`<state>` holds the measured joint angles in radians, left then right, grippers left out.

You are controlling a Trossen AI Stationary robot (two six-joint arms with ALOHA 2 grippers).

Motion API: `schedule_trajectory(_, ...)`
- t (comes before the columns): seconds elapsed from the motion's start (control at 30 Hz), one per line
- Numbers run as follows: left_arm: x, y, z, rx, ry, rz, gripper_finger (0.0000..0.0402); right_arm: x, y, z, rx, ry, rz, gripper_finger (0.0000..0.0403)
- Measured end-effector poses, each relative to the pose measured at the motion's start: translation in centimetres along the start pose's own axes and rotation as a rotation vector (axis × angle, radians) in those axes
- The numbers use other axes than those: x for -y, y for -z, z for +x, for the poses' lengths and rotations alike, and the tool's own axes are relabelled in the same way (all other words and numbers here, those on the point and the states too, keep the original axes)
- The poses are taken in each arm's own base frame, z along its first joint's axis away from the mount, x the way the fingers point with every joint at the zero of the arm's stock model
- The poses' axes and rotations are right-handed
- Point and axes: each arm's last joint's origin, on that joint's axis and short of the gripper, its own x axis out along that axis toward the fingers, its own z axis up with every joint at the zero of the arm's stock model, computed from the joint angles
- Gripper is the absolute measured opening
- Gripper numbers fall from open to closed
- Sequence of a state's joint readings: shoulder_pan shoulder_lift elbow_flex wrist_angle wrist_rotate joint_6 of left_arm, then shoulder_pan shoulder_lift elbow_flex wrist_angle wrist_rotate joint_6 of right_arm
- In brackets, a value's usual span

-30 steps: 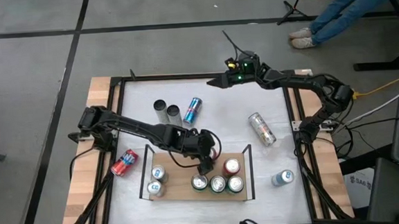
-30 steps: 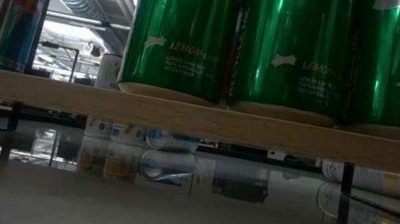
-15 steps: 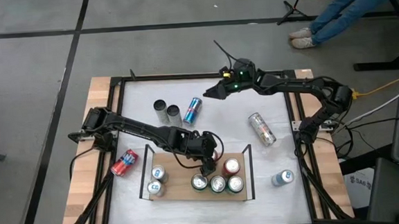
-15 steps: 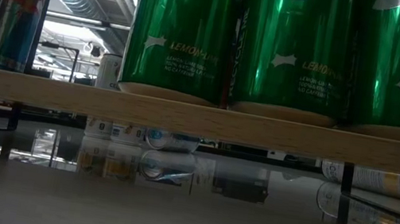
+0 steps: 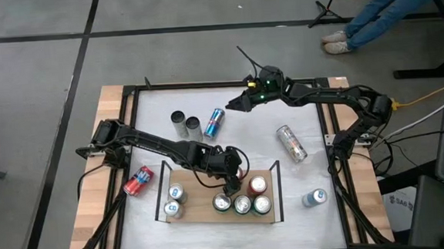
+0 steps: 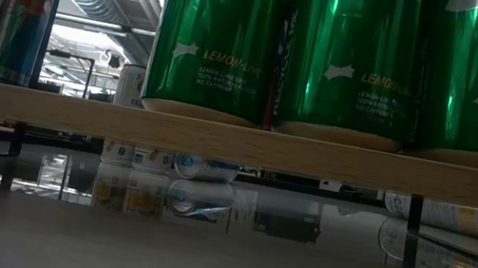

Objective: Place canned beverage on shelf
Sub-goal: Put the right red soda can on the shelf aligned with the other red soda can

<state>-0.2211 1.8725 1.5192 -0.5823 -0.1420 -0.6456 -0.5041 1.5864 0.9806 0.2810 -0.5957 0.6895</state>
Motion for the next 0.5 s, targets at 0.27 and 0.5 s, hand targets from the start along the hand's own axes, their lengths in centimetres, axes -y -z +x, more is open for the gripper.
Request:
schedule_trajectory(0.27,0.03,0.01,0.00,-0.008,0.012,0.000,0.0314,-0.02,0.01,0.01,-0.001,0.000,0.000,0.0347)
schedule_trajectory(0.5,0.09,0.05,0.00,-0.023,0.033,0.000,0.0315,-0.01,0.01,0.01,0.000,0.000,0.000,0.0347)
